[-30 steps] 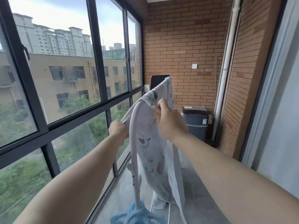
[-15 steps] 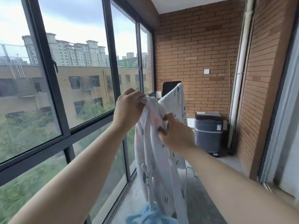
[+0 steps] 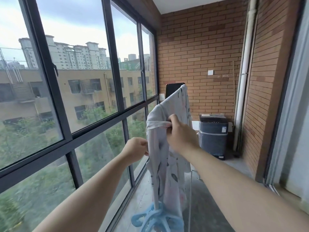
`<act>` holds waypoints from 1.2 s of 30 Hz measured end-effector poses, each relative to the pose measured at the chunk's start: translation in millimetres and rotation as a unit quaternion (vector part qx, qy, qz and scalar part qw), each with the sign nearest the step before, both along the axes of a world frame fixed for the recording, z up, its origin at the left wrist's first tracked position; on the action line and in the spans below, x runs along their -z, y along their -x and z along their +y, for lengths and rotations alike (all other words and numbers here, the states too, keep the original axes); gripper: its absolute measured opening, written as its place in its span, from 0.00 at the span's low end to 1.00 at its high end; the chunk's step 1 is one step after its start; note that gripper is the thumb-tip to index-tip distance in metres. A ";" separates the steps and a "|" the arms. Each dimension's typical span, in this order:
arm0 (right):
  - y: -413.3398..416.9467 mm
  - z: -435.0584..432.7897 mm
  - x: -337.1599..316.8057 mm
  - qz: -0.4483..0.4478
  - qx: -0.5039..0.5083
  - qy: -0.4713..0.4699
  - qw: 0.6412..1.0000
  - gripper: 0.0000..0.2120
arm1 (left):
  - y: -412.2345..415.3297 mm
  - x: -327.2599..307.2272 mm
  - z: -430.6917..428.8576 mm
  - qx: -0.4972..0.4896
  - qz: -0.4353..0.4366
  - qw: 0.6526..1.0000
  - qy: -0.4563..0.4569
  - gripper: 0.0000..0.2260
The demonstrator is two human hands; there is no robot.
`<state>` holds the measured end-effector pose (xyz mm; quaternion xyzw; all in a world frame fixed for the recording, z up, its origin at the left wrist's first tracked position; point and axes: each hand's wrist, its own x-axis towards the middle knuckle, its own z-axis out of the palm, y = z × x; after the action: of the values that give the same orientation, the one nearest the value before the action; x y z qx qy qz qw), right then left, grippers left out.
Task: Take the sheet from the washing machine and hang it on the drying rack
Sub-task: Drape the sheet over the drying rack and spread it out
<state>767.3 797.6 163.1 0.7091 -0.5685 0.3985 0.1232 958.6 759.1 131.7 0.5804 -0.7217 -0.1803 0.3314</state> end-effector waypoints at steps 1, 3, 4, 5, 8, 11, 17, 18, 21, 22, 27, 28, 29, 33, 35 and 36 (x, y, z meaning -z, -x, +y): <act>2.5 0.7 2.1 0.012 0.006 -0.010 1.000 0.04 | 0.9 1.2 0.0 -0.009 0.055 0.998 -0.032 0.12; 8.5 0.0 9.5 0.022 0.019 -0.033 0.999 0.02 | -0.8 -6.9 -0.6 -0.043 0.149 0.987 -0.039 0.13; 12.4 0.0 14.4 0.021 0.027 -0.045 0.998 0.02 | -2.6 -15.9 -1.6 -0.063 0.169 0.984 -0.014 0.12; 16.4 0.3 21.4 0.017 0.037 -0.062 0.997 0.02 | -4.1 -27.6 -1.0 -0.083 0.166 0.982 0.029 0.11; 24.6 2.4 47.8 0.029 0.056 -0.138 0.988 0.05 | 0.8 -75.6 11.5 -0.100 0.109 0.969 0.200 0.09; 23.4 8.1 66.9 0.041 0.047 -0.210 0.976 0.05 | 17.9 -101.9 27.9 -0.031 0.028 0.949 0.313 0.08; 13.2 8.8 52.6 0.021 0.035 -0.134 0.990 0.08 | 20.5 -70.8 33.1 -0.037 0.037 0.945 0.322 0.08; 12.4 9.3 47.2 0.009 0.034 -0.122 0.992 0.08 | 19.6 -67.9 34.6 -0.025 0.042 0.945 0.322 0.07; 10.4 11.2 39.2 0.011 0.027 -0.082 0.996 0.09 | 18.7 -68.4 40.2 0.000 0.041 0.942 0.334 0.06; 9.2 12.5 39.3 0.018 0.025 -0.077 0.997 0.10 | 18.0 -68.6 42.0 0.005 0.030 0.941 0.336 0.07; 4.2 17.5 37.4 0.064 0.036 -0.069 0.995 0.15 | 12.4 -60.3 46.6 -0.012 0.074 0.955 0.289 0.07; 4.3 18.3 38.7 0.063 0.046 -0.076 0.994 0.16 | 9.8 -57.7 46.1 -0.015 0.078 0.956 0.283 0.08; 6.0 17.5 41.5 0.058 0.059 -0.091 0.992 0.16 | 7.5 -56.2 45.6 -0.019 0.071 0.956 0.283 0.10; 10.9 23.6 59.4 0.046 0.101 -0.176 0.978 0.12 | -1.2 -55.9 41.9 -0.042 0.050 0.956 0.287 0.16; 7.7 27.0 65.7 0.056 0.108 -0.190 0.974 0.10 | -0.1 -62.2 39.3 -0.042 0.041 0.951 0.305 0.15; 4.7 29.0 67.1 0.054 0.112 -0.199 0.972 0.10 | 3.5 -68.0 37.6 -0.035 0.039 0.946 0.319 0.14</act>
<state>762.6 826.6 96.0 0.6715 -0.7048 0.2222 0.0546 955.1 796.6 199.7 0.4620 -0.7071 0.0488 0.5331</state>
